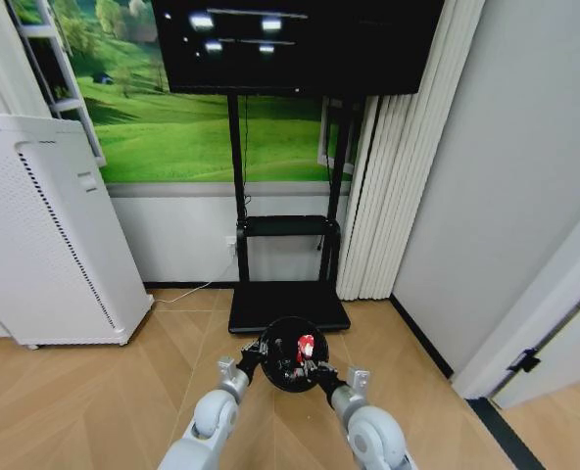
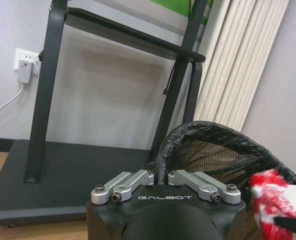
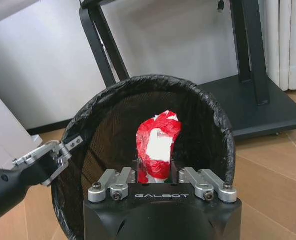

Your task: Pick up the trash bin and place the garbage on the floor into it.

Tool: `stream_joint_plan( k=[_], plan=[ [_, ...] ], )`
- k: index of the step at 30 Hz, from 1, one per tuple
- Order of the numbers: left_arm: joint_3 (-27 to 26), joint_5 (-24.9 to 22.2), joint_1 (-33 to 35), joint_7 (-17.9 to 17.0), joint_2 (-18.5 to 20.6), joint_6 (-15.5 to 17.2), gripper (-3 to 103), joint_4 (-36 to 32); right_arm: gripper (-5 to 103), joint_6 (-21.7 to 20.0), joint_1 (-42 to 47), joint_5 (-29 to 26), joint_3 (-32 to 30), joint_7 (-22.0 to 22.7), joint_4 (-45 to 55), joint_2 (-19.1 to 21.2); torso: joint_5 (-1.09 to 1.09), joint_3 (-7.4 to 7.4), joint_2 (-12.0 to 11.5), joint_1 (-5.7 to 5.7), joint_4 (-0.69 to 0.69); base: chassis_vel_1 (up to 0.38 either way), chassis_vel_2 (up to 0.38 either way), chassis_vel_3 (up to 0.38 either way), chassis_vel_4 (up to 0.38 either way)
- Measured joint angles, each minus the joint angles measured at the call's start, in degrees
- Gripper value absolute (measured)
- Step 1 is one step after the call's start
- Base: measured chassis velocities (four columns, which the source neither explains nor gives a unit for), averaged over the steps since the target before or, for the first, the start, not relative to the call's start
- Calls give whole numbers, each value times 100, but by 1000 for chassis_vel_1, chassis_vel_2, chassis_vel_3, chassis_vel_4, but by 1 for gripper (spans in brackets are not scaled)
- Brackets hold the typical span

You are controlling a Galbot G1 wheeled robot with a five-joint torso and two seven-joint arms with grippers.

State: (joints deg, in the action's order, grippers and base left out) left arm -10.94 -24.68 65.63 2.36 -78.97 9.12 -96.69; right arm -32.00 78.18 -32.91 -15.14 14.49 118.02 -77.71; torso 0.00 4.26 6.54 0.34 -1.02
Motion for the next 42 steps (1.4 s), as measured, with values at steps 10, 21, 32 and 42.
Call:
stream_joint_plan(
  k=[10, 21, 32, 42],
  plan=[
    [-40, 5, 54, -50, 38, 18, 6, -102, 72, 64, 110, 123, -111, 57, 222, 81, 0, 0, 0, 0, 0, 0, 0, 0, 0],
    [-363, -122, 125, -48, 262, 32, 6, -277, 100, 137, 441, 531, -590, 71, 661, 117, 0, 0, 0, 0, 0, 0, 0, 0, 0],
    [-605, -196, 198, 61, 404, 28, 6, -308, 100, 165, 598, 913, -519, 82, 732, 43, 0, 0, 0, 0, -1, 47, 24, -52, -23],
    [-640, -228, 197, 94, 425, 13, 6, -309, 100, 165, 683, 1017, -484, 62, 758, 22, 1, -1, 0, 0, 0, 174, 127, -176, -124]
  ],
)
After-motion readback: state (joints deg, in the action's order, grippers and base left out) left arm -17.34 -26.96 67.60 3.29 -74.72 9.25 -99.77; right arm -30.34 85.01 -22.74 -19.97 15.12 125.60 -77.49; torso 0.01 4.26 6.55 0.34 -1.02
